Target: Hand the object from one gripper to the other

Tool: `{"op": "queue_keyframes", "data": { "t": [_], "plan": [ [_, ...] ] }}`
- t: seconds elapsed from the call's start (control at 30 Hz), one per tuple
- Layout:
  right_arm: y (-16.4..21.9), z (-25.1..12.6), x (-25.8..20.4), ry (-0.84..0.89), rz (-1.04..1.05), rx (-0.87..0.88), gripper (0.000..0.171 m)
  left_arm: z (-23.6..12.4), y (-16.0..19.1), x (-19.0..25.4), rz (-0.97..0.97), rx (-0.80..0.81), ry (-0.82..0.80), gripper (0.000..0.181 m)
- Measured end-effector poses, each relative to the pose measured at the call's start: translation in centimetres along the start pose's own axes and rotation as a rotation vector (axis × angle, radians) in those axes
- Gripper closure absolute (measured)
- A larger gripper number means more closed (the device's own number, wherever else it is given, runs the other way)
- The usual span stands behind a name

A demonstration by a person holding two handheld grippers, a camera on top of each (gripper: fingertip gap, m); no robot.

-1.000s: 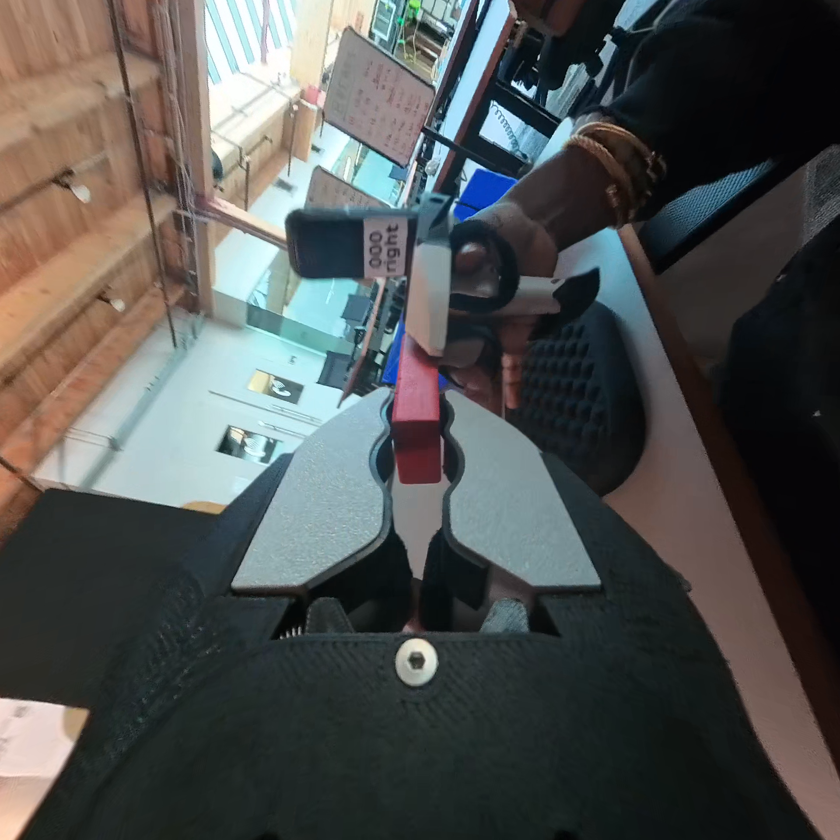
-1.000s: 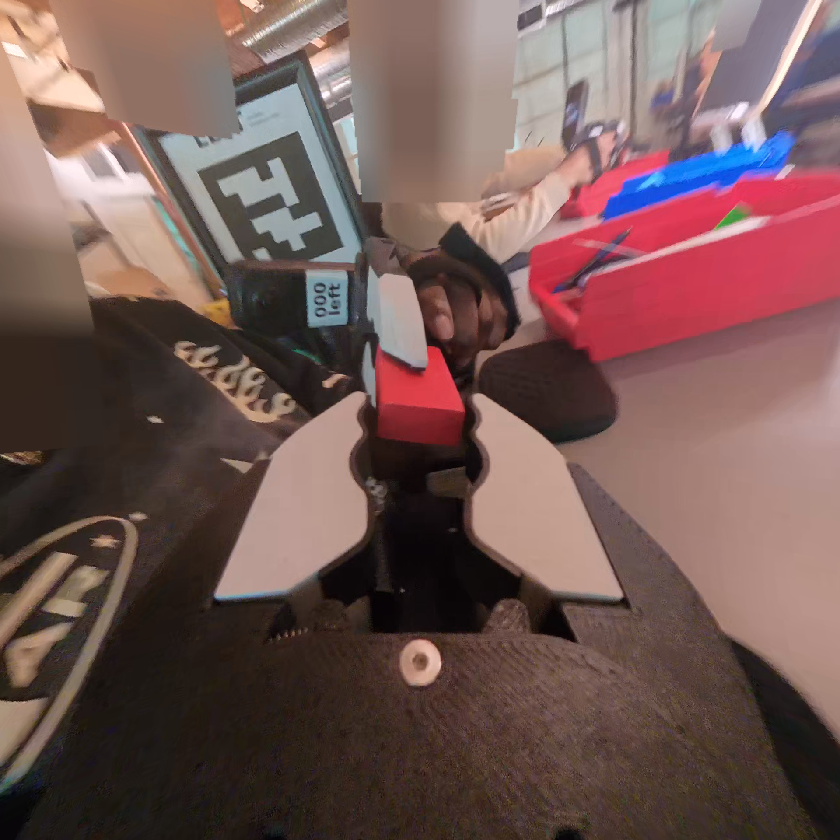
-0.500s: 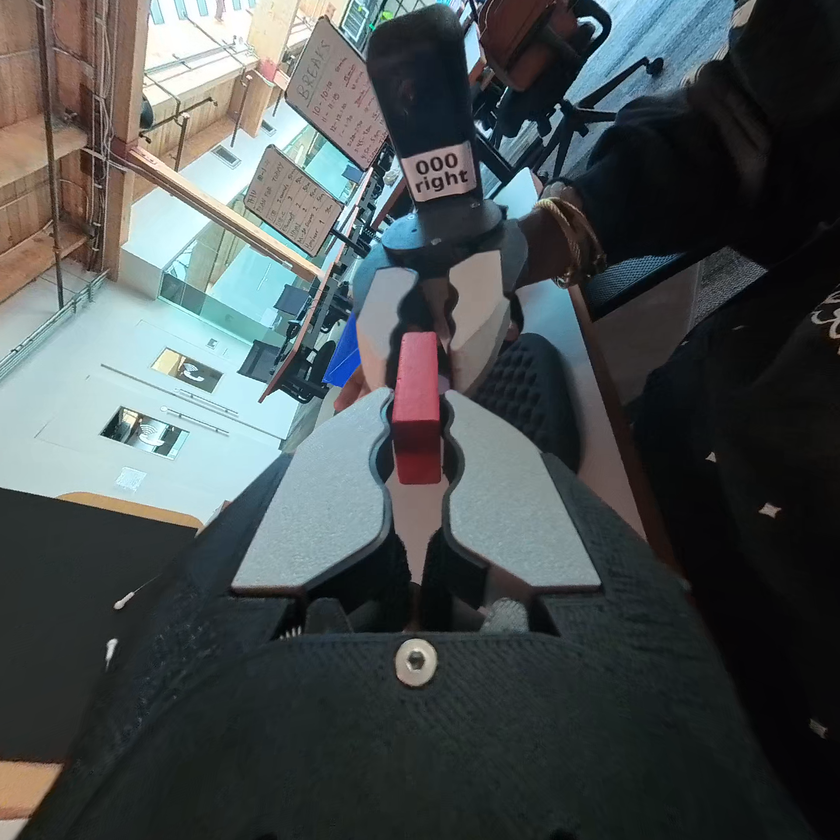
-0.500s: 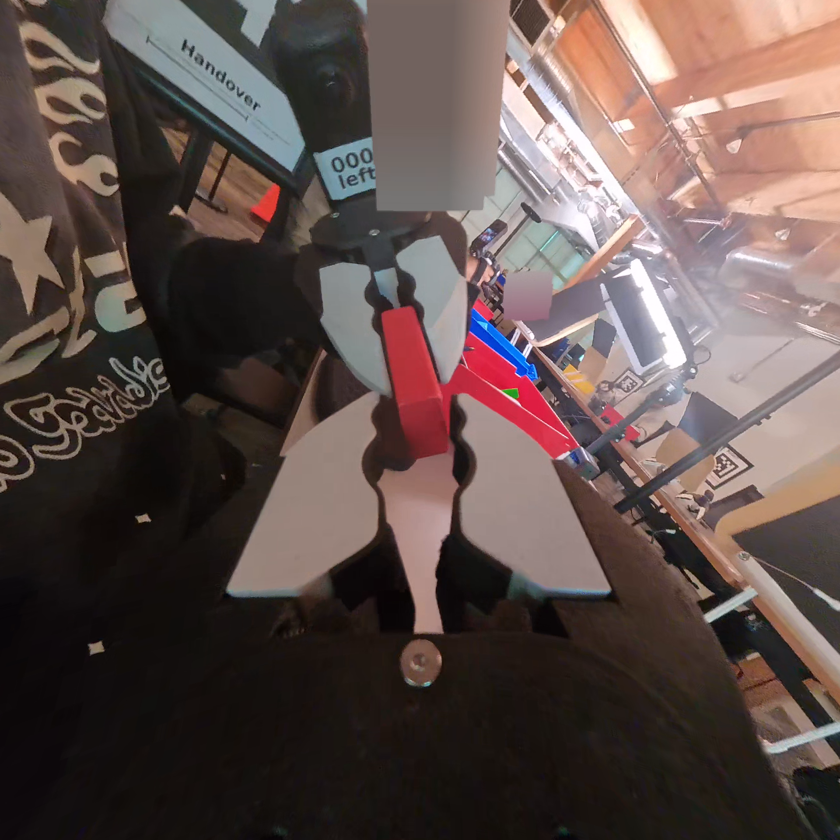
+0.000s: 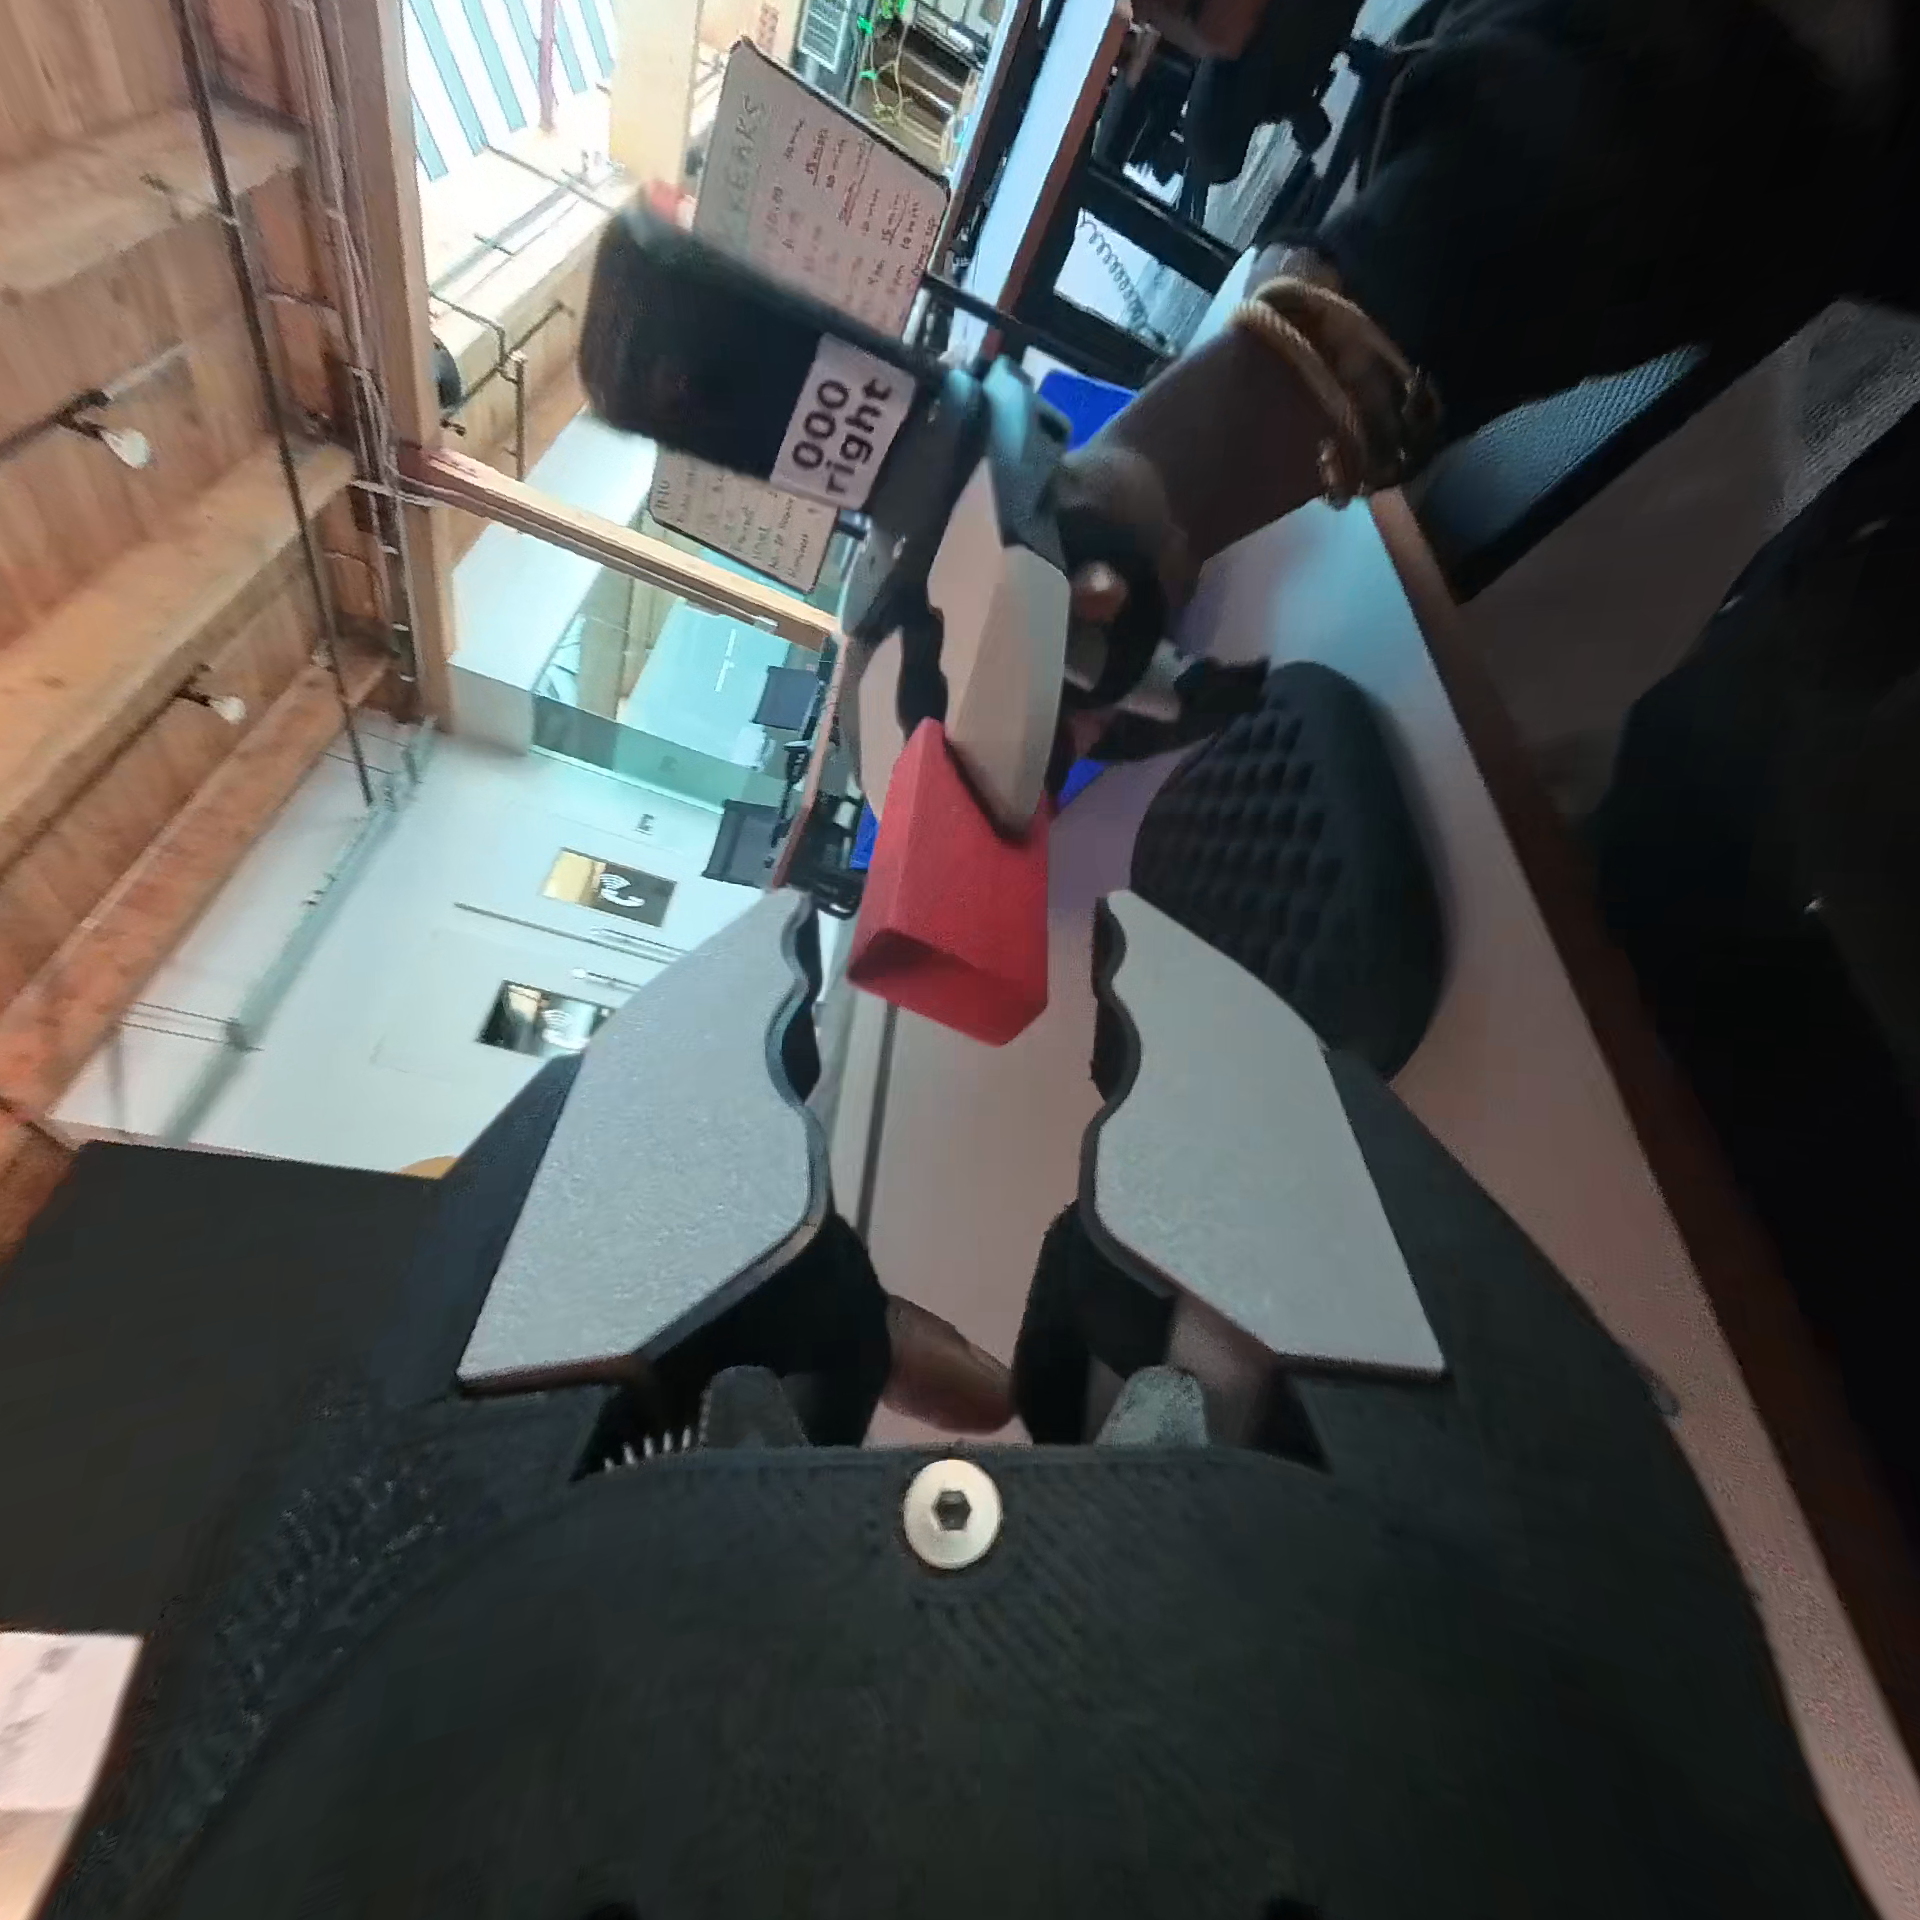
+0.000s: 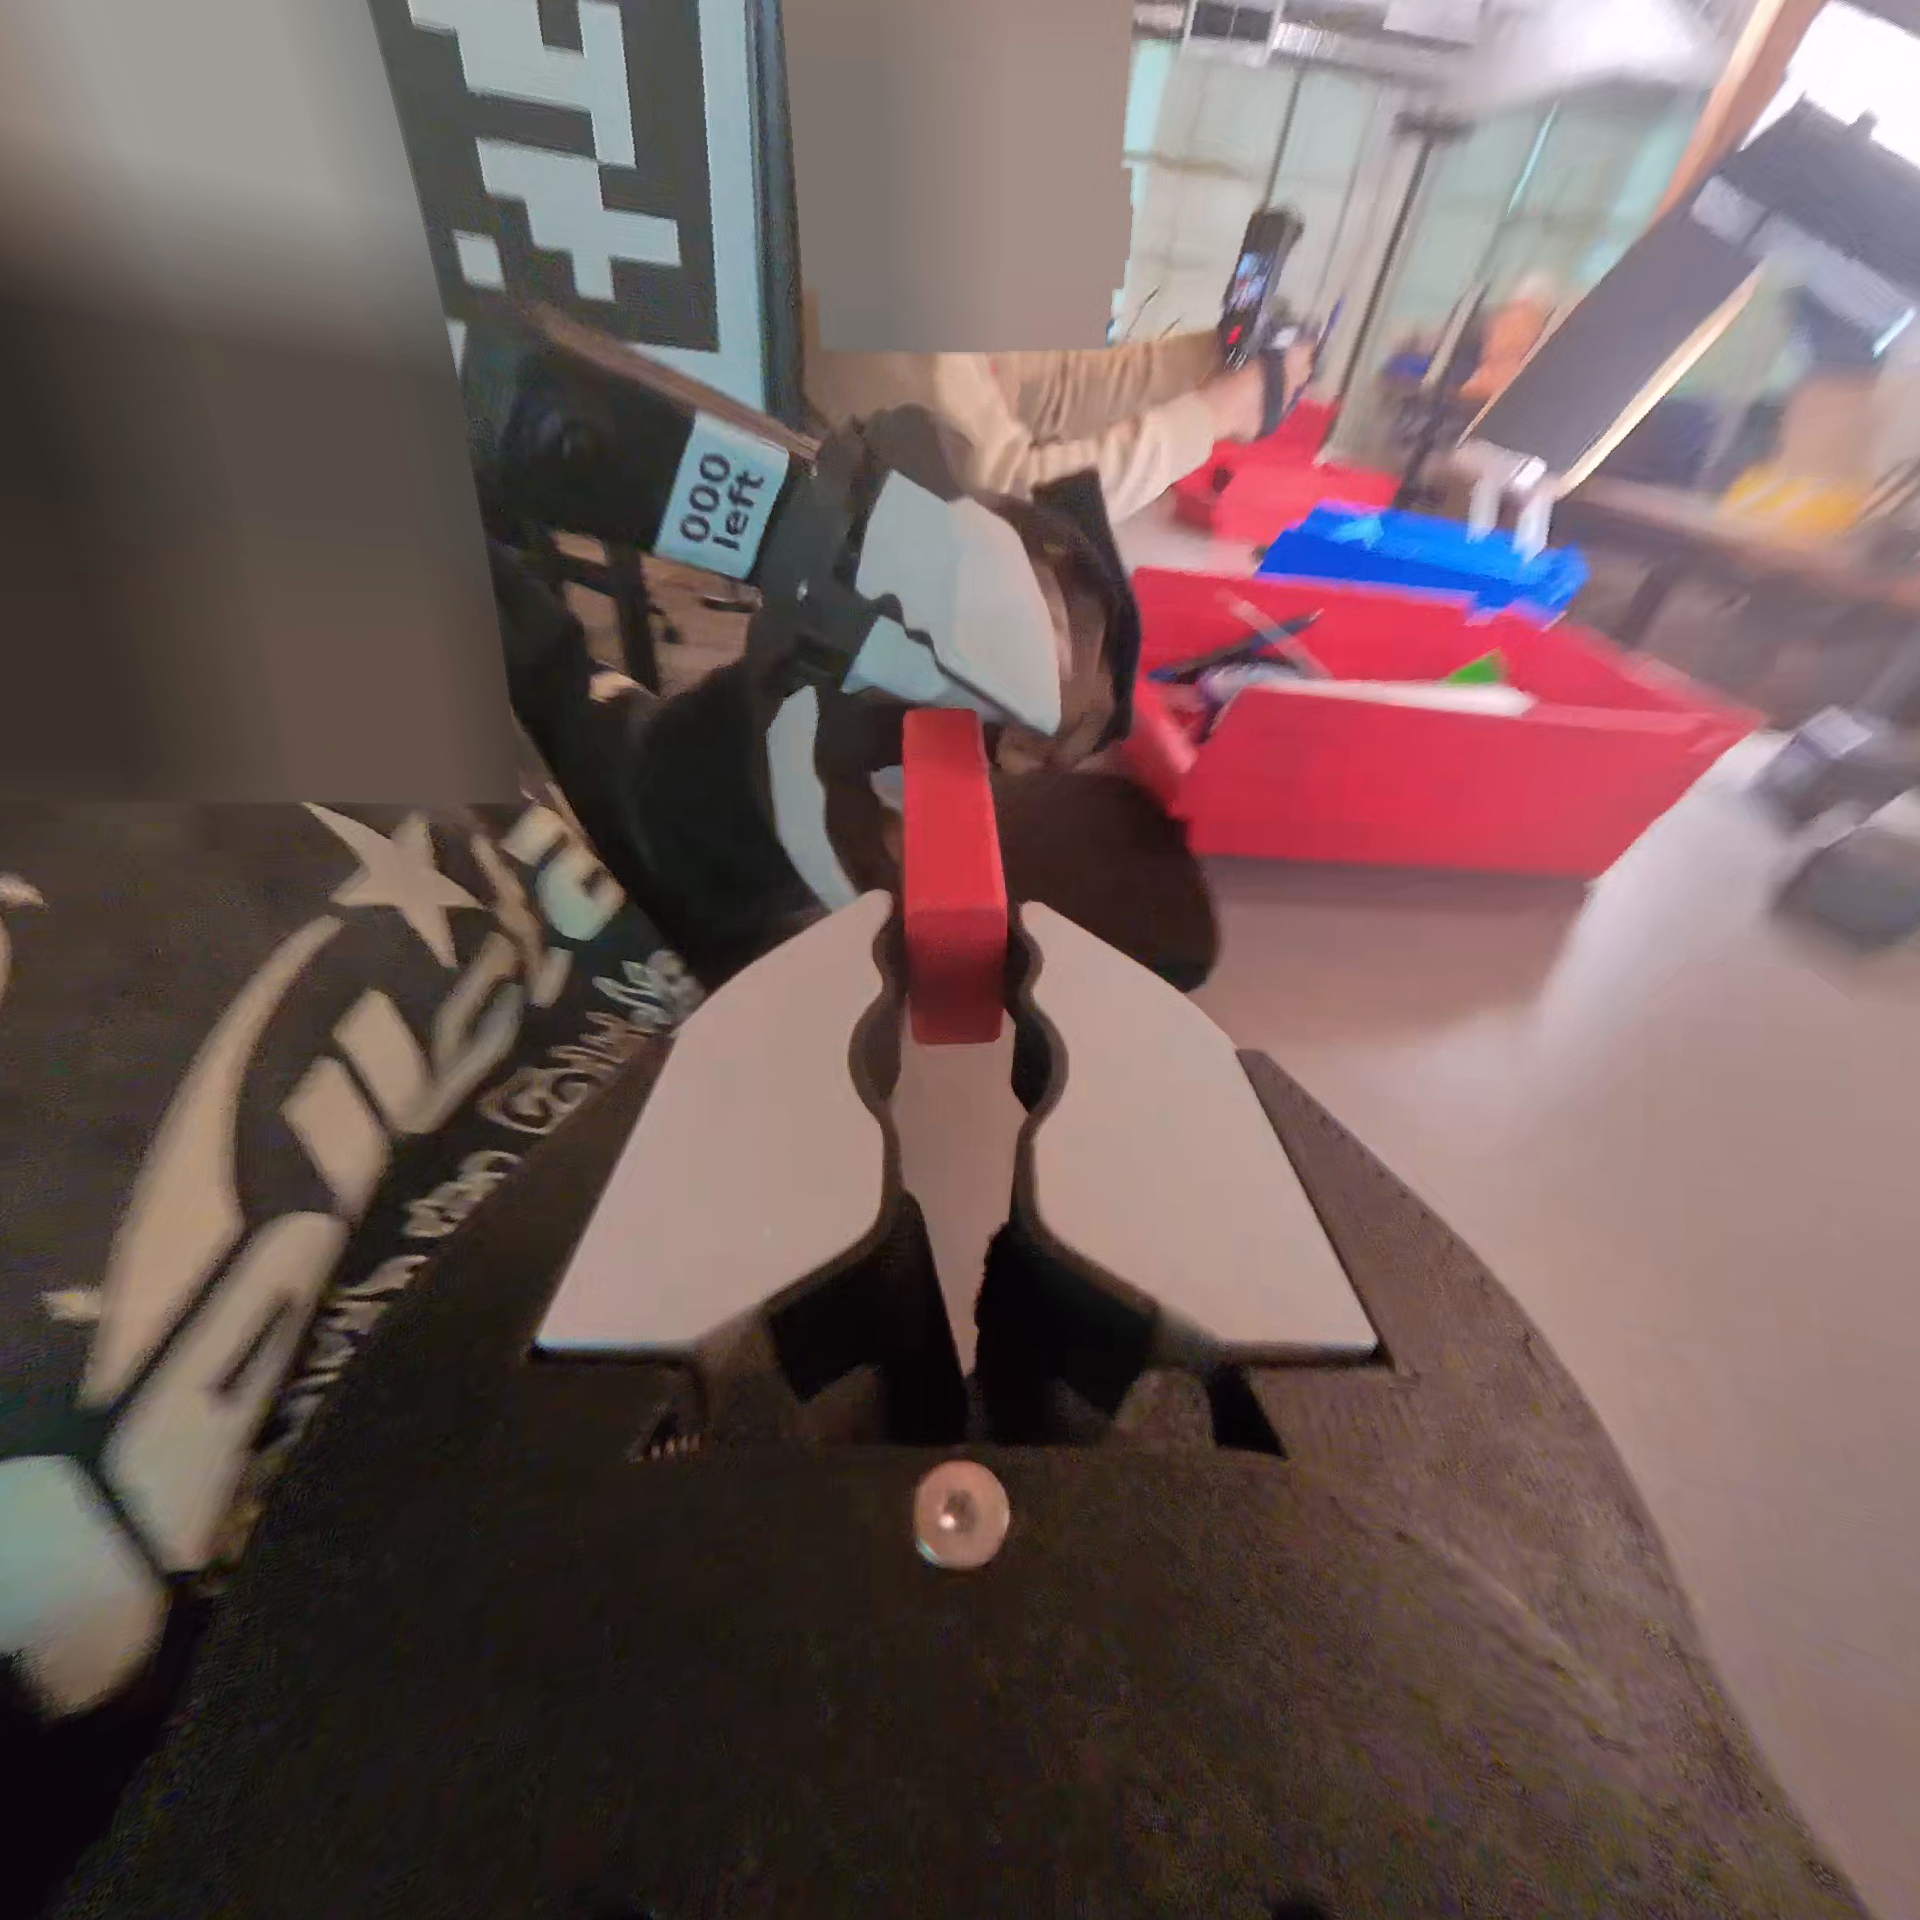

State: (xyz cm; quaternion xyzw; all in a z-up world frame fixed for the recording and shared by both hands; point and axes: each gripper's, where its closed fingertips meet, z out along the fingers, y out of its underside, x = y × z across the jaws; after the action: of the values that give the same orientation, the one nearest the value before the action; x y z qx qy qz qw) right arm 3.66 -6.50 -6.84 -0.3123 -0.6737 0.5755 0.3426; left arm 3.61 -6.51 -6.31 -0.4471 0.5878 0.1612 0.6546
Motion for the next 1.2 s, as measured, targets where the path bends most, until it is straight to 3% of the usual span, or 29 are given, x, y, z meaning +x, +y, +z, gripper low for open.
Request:
{"op": "queue_keyframes", "data": {
  "t": [0.2,0.43,0.53,0.6,0.67,0.77,0.9,1.03,1.2],
  "plan": [
    [-0.1,-0.5,-0.6,-0.161,0.404,0.001,0.154,-0.7,-0.7,-0.2,0.058,0.048,-0.011,0.128],
    [0.3,-0.4,-0.5,-0.176,0.478,-0.018,0.154,-0.2,-0.3,0.2,0.043,0.013,0.009,0.148],
    [-0.8,-0.3,-0.5,-0.153,0.387,0.054,0.151,-0.4,-0.6,-0.3,-0.064,0.044,0.015,0.148],
    [-1.9,-0.3,0.1,-0.046,0.173,0.146,0.111,-0.7,-0.7,-0.9,-0.169,0.078,0.022,0.148],
    [-3.0,-0.7,0.0,0.066,-0.133,0.209,0.102,-1.0,-0.9,-1.4,-0.252,0.117,0.024,0.148],
    [-3.7,-0.8,-0.3,0.187,-0.436,0.189,0.107,-1.2,-1.1,-1.7,-0.346,0.172,0.036,0.148],
    [-3.1,-0.3,-0.7,0.215,-0.561,0.105,0.114,-1.4,-1.5,-1.9,-0.401,0.226,0.049,0.148],
    [-2.9,0.0,-0.8,0.222,-0.572,0.099,0.135,-1.2,-1.8,-1.3,-0.396,0.237,0.08,0.148],
    [-2.3,0.0,-0.8,0.144,-0.371,0.073,0.136,-1.2,-2.0,-1.2,-0.306,0.233,0.053,0.146]
  ]
}}
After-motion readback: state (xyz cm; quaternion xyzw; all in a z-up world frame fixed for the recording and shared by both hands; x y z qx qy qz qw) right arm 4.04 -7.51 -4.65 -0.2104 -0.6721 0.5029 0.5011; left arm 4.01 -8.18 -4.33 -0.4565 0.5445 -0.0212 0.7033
